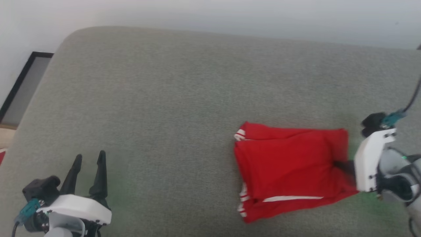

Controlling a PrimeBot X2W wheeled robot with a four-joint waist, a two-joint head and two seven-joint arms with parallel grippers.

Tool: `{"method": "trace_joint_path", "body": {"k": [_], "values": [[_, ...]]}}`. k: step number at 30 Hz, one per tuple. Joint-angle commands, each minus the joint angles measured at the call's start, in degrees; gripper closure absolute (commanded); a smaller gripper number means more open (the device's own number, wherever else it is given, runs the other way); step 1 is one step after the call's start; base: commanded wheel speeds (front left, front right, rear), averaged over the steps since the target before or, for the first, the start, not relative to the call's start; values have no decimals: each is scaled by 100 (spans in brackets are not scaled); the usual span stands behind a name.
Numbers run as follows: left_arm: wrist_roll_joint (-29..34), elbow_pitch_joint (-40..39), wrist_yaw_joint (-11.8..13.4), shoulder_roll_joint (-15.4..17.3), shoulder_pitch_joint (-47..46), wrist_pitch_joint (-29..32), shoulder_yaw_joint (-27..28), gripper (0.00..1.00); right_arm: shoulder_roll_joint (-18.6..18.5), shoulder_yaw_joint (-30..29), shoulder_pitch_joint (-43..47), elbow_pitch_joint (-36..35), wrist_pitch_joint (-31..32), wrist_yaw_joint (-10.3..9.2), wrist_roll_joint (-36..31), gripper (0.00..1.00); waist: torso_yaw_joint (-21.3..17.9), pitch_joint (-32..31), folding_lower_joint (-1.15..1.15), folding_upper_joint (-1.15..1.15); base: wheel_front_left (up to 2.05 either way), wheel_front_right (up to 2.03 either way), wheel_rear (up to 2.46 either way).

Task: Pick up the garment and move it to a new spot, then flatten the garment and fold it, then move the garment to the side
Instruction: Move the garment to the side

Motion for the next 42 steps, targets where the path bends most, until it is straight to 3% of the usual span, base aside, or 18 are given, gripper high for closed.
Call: {"method": "trace_joint_path", "body": {"k": [1, 8, 21, 42], "values": [[0, -31, -14, -29, -128, -24, -29, 0, -145, -151, -54, -49, -57, -14, -58, 100, -105, 27, 0, 0, 0, 0, 0], [50, -18, -14, -97, -428, -24, -188, 0, -451, -613, -281, -6, -100, -11, -151, 100, -451, 125, 0, 0, 0, 0, 0], [78, 31, -14, 28, -1161, -25, -695, 0, -1030, -860, -1184, 227, -449, -9, -600, 100, -1248, 581, 0, 0, 0, 0, 0], [102, 87, -14, 372, -2552, -25, -1803, 0, -1467, -455, -2802, 1735, -2230, -9, -1410, 100, -2205, 1624, 0, 0, 0, 0, 0]]}}
